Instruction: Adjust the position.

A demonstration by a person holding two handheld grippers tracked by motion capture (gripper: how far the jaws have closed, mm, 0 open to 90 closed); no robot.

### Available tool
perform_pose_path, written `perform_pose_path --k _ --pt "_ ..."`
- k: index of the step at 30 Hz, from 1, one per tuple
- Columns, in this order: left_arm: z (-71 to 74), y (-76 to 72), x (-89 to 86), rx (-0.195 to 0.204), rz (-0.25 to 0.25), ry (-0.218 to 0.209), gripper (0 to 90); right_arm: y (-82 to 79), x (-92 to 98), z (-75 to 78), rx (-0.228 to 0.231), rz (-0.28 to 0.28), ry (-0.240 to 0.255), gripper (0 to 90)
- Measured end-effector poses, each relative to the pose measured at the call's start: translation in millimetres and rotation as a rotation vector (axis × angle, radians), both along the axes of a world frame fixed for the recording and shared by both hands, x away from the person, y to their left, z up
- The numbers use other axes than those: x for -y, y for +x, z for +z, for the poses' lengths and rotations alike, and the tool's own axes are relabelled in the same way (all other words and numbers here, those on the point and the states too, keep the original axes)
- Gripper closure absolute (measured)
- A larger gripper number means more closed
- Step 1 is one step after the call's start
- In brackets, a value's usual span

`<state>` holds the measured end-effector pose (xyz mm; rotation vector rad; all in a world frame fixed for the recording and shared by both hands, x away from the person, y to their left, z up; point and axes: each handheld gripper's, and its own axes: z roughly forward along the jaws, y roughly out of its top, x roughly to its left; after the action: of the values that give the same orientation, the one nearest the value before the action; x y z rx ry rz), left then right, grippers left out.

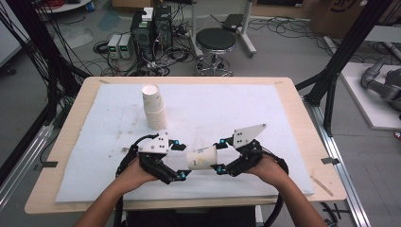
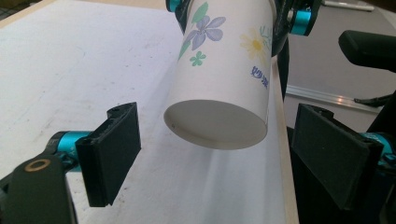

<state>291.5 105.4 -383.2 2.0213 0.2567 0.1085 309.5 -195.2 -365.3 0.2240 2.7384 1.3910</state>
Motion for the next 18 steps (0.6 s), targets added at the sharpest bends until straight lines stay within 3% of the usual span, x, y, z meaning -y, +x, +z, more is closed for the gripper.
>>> perform_pose_path --k 6,10,18 --pt "2.2 0.8 2.0 0.009 0.003 0.043 15.7 1.4 -9.4 4.7 0.021 0.009 -0.075 29.3" --pt "3.5 1.5 5.3 0.023 -0.004 0.097 15.8 1.7 -15.5 7.2 0.04 0.017 -0.123 29.3" --pt "3.1 2.5 12.7 0.027 -0.014 0.143 15.8 2.3 -24.6 12.0 0.069 0.03 -0.188 29.3"
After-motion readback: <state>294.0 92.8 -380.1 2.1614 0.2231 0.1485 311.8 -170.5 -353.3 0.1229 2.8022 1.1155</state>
